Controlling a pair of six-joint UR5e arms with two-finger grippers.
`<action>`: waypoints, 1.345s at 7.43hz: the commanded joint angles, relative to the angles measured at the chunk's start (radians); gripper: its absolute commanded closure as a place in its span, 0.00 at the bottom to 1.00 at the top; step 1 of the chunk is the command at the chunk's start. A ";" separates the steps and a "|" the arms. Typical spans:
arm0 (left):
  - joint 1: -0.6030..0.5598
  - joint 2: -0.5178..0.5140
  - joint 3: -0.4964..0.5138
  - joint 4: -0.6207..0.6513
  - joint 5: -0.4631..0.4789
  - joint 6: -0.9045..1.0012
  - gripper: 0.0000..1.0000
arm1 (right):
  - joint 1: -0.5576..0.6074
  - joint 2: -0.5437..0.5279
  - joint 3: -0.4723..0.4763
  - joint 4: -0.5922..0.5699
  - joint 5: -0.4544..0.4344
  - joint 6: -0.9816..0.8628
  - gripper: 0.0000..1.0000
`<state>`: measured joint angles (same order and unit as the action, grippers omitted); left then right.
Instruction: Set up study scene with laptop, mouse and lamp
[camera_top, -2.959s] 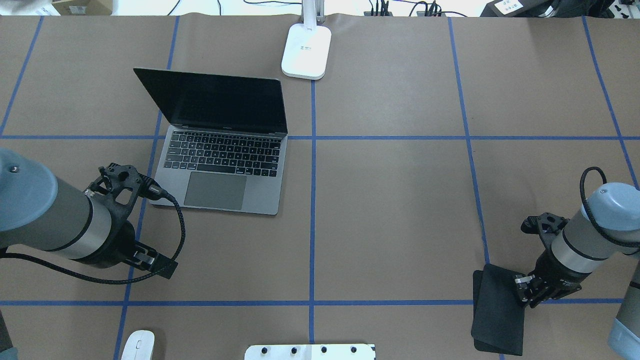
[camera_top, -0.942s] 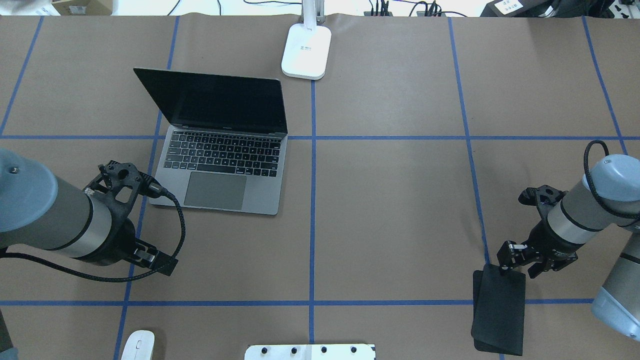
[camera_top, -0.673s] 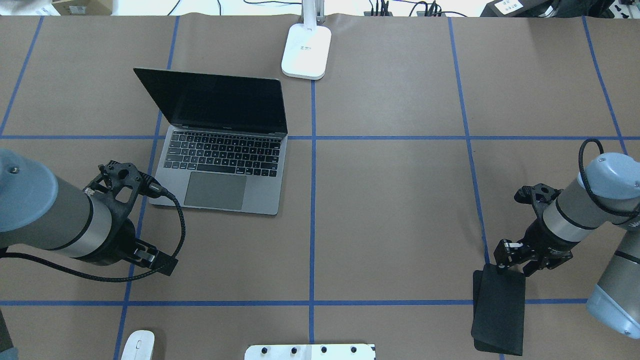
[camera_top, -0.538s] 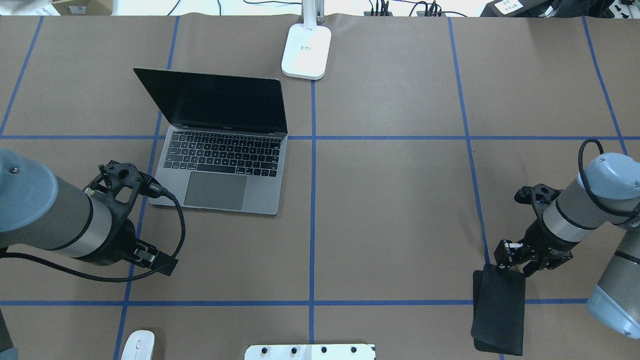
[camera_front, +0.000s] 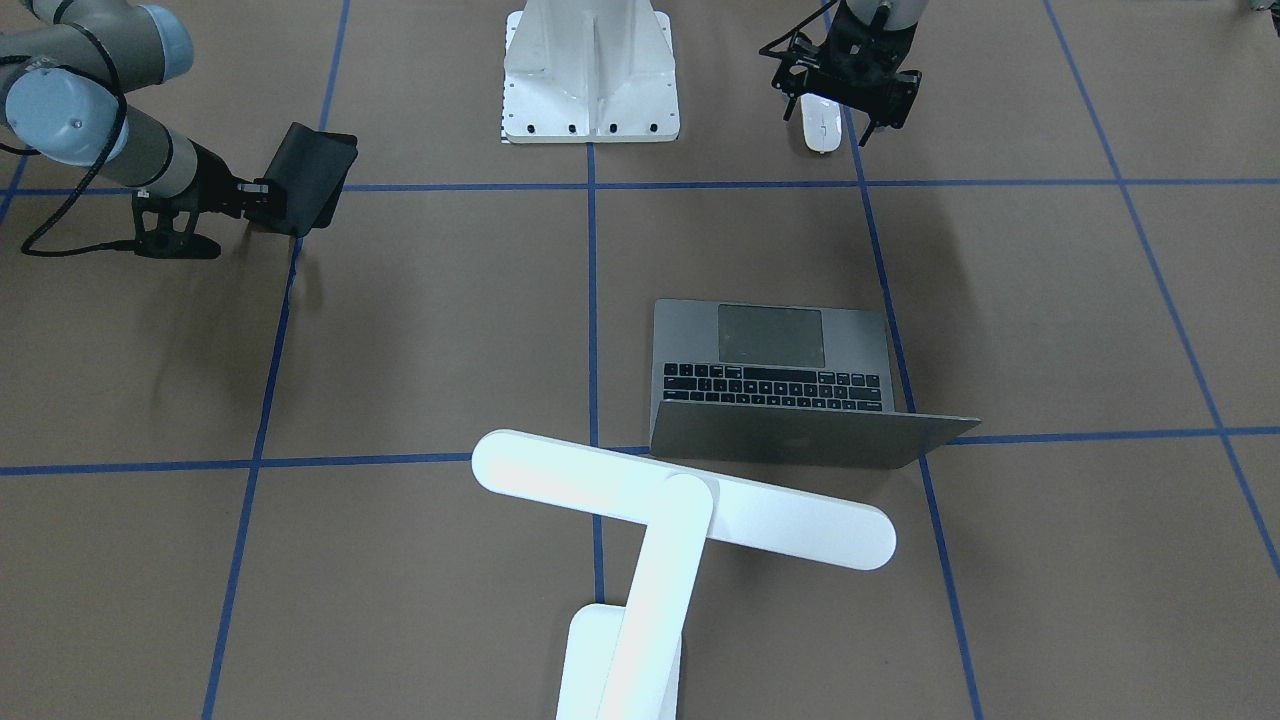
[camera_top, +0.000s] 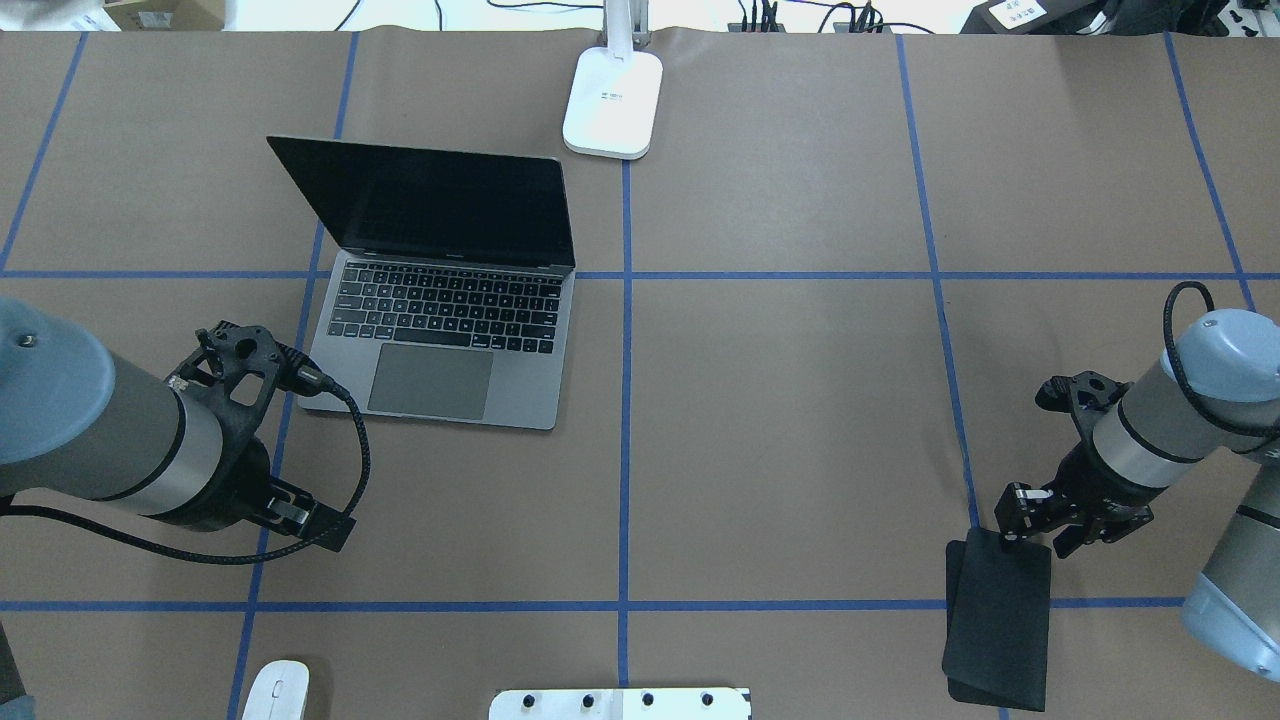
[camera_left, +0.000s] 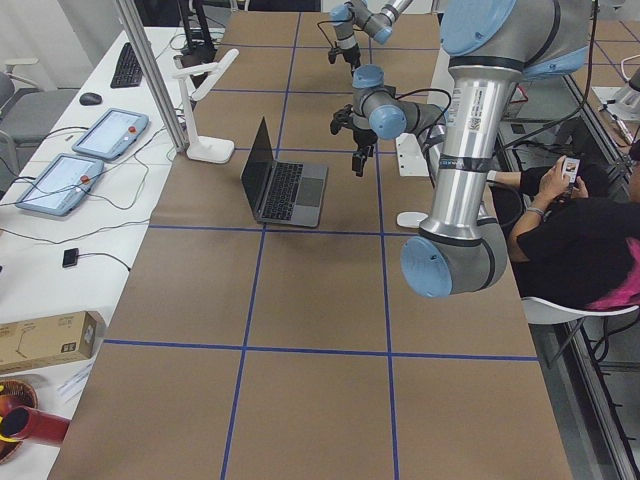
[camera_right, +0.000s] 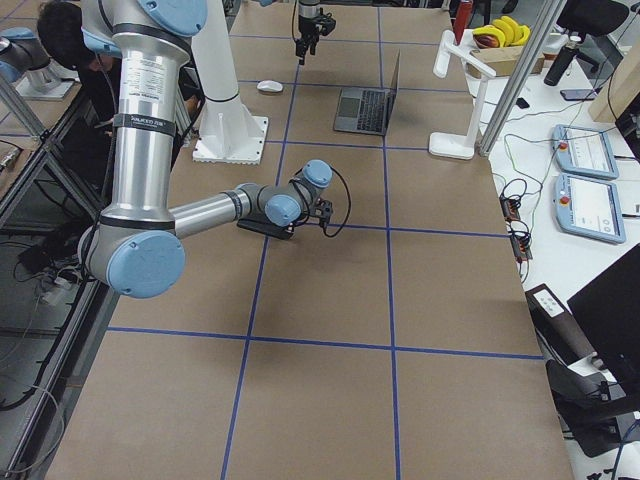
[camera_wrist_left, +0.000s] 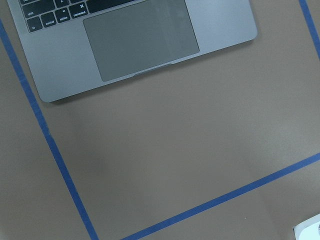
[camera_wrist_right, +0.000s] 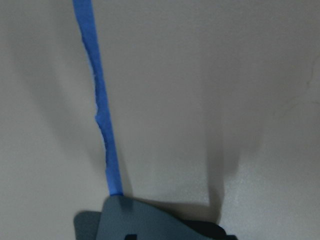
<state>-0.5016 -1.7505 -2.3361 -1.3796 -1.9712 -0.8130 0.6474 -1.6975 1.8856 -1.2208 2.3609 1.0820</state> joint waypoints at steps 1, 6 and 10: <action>0.000 -0.001 0.000 0.001 0.000 0.000 0.01 | -0.008 -0.004 0.000 0.001 0.004 -0.001 0.34; 0.000 -0.001 0.000 0.001 0.000 0.000 0.01 | -0.028 -0.002 -0.005 0.001 0.014 -0.001 0.42; 0.000 0.000 -0.005 0.001 0.000 0.000 0.01 | -0.032 -0.002 -0.002 0.001 0.015 -0.005 0.80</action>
<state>-0.5016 -1.7510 -2.3392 -1.3795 -1.9712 -0.8130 0.6157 -1.6997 1.8819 -1.2195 2.3756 1.0804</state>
